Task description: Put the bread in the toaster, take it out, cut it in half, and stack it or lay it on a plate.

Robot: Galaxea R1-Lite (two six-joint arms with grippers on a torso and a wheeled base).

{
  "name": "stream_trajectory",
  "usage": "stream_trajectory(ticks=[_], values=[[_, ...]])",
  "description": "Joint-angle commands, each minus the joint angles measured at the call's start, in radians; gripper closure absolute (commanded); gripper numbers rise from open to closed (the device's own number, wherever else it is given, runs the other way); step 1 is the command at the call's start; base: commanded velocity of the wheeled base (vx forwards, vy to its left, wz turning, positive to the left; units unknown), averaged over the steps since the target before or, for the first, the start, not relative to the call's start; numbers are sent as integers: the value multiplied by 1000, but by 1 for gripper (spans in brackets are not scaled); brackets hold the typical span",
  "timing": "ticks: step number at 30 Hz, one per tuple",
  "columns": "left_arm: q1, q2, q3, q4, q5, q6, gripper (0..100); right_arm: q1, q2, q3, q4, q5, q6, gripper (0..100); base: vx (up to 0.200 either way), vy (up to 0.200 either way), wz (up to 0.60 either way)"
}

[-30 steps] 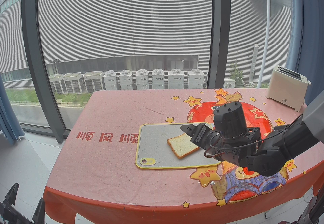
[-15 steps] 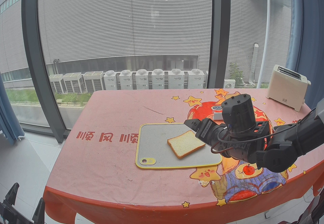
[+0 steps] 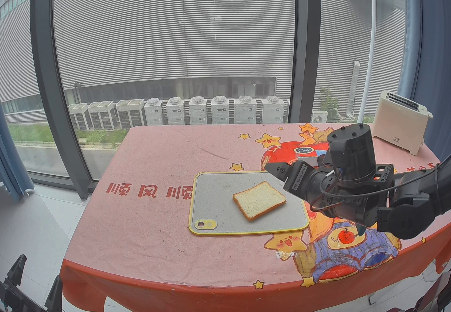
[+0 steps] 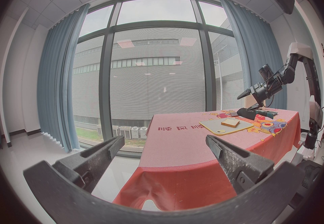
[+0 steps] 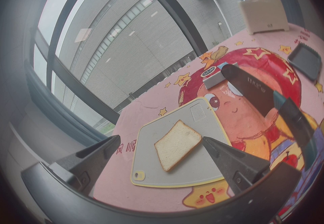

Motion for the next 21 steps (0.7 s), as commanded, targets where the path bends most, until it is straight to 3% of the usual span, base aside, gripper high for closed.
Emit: stream_trajectory(ticks=[1,5,6,7,8,11,12,13,21], values=[[0,-5,13,0,0,0,0,-5,-52,45,-7,0,-70,0,0,0,0],[0,-5,13,0,0,0,0,-3,-92,85,-7,-3,-176,0,0,0,0],[0,-5,13,0,0,0,0,-3,-92,85,-7,-3,-176,0,0,0,0],[0,-5,15,0,0,0,0,-2,-109,111,-9,-8,-248,0,0,0,0],[0,-5,15,0,0,0,0,0,-115,127,-9,-11,-290,0,0,0,0],[0,-5,13,0,0,0,0,-3,-131,165,-18,-14,-400,0,0,0,0],[0,-5,15,0,0,0,0,-3,-131,168,-21,-14,-409,0,0,0,0],[0,-5,13,0,0,0,0,-5,-138,191,-44,-15,-460,0,0,0,0],[0,-5,13,0,0,0,0,-52,-147,271,-176,-15,-606,0,0,0,0]])
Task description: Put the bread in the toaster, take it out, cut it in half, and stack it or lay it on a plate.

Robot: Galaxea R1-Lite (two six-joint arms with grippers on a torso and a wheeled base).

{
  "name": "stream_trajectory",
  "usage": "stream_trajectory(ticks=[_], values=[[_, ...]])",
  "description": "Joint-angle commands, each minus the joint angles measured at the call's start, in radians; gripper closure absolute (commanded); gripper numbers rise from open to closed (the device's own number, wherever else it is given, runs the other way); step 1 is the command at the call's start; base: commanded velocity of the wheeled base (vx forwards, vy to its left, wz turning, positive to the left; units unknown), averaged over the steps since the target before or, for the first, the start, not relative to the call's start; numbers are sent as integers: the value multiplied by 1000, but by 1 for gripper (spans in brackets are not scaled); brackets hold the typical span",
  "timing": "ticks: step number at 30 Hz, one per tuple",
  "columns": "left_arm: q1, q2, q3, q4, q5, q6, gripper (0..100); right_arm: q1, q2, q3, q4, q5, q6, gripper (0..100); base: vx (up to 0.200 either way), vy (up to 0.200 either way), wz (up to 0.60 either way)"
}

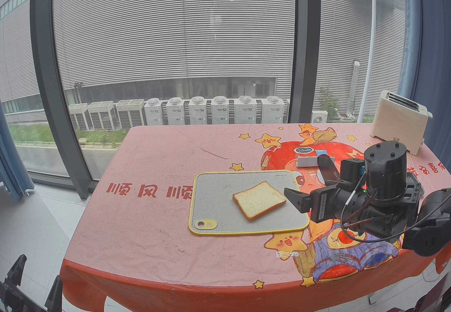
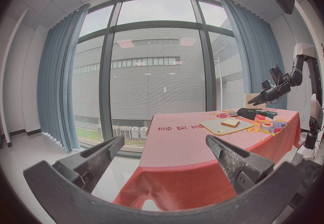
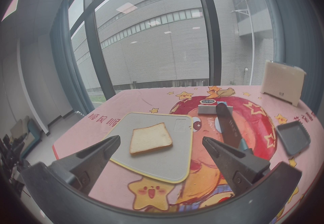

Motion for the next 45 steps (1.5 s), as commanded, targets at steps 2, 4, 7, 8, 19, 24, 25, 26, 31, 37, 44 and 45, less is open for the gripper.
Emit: stream_trajectory(ticks=[2,4,7,8,19,24,25,26,31,37,44,45], values=[[0,-5,13,0,0,0,0,-46,-38,41,-30,-1,-39,0,0,0,0],[0,-5,15,0,0,0,0,-53,-61,41,-30,-3,-39,0,0,0,0],[0,-5,13,0,0,0,0,-72,-96,43,-18,-3,-39,0,0,0,0],[0,-5,13,0,0,0,0,-78,-109,47,-17,-4,-40,0,0,0,0],[0,-5,15,0,0,0,0,-142,-199,149,-14,-15,-43,0,0,0,0],[0,-5,13,0,0,0,0,-168,-230,185,-12,-29,-40,0,0,0,0],[0,-5,15,0,0,0,0,-177,-234,193,-11,-30,-39,0,0,0,0],[0,-5,15,0,0,0,0,-184,-236,199,-11,-30,-37,0,0,0,0],[0,-5,15,0,0,0,0,-211,-236,231,-12,-30,-36,0,0,0,0],[0,-5,15,0,1,-2,0,-219,-221,231,-11,-30,-37,0,0,0,0],[0,-5,15,0,1,-5,0,-231,-161,212,-15,-21,-39,0,0,0,0],[0,-5,15,-1,1,-5,0,-234,-155,210,-18,-19,-39,0,0,0,0]])
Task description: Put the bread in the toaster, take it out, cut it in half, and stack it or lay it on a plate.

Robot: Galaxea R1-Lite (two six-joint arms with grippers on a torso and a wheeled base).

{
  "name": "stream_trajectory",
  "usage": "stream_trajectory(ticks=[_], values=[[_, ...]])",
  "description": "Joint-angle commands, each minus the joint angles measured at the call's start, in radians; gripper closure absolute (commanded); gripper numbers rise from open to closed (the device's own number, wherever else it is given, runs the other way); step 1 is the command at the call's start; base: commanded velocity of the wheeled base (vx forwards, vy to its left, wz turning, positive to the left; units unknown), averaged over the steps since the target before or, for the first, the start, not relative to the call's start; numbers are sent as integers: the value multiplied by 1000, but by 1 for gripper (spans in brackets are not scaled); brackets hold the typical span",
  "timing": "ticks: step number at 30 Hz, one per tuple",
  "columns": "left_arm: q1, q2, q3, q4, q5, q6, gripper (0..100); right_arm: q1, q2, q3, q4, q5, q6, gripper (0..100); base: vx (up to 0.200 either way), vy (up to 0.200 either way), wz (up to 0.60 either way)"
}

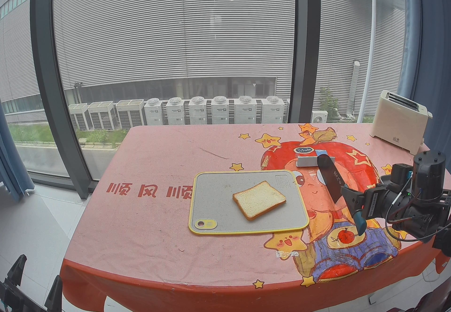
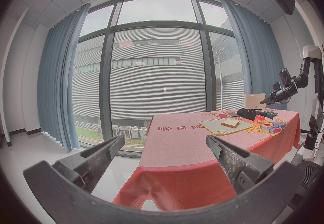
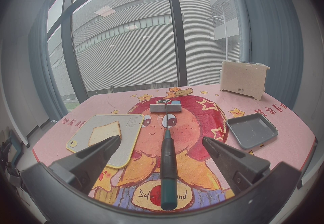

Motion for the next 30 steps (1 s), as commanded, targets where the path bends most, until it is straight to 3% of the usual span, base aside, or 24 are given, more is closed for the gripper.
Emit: stream_trajectory(ticks=[1,17,26,30], values=[[0,-5,15,-1,0,0,0,-14,49,-12,-10,8,0,0,0,0,0],[0,-5,15,-1,0,-1,0,-34,78,-32,-14,13,-1,0,0,0,0],[0,-5,15,-1,-1,3,0,-39,126,-42,-20,13,3,0,-178,0,0],[0,-5,15,-1,-1,5,0,-69,166,-59,-20,48,-3,0,0,0,0]])
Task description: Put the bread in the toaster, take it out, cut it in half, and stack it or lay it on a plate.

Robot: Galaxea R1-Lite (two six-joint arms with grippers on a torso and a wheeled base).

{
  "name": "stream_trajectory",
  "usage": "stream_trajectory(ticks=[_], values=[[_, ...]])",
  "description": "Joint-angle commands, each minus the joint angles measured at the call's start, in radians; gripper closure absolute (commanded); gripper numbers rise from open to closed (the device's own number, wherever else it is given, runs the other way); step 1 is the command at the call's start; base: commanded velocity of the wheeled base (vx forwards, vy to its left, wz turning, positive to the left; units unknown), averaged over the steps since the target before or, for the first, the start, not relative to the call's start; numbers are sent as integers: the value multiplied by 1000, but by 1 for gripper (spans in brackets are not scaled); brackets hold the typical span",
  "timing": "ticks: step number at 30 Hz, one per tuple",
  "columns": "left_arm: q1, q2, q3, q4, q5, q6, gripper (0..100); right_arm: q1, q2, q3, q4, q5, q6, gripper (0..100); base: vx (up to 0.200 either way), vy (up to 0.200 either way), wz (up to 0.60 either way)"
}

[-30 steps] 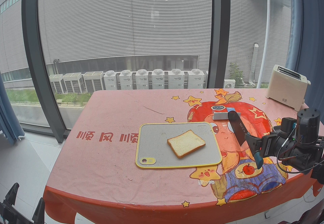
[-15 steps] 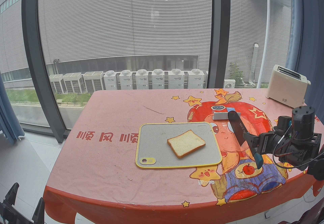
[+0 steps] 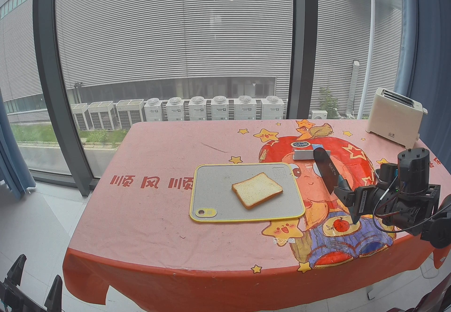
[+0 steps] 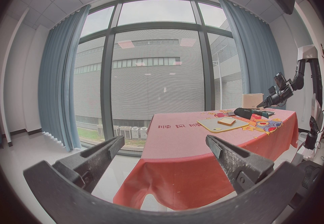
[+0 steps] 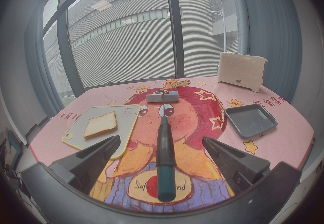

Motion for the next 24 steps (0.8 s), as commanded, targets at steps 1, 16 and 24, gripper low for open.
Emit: stream_trajectory(ticks=[1,16,24], values=[[0,-5,15,0,1,1,0,-32,52,-21,-1,30,-4,0,0,0,0],[0,-5,15,0,-1,1,0,-141,167,-132,-25,165,-59,0,0,0,0],[0,-5,15,0,-1,1,0,-126,212,-161,-79,154,-78,0,0,0,0]])
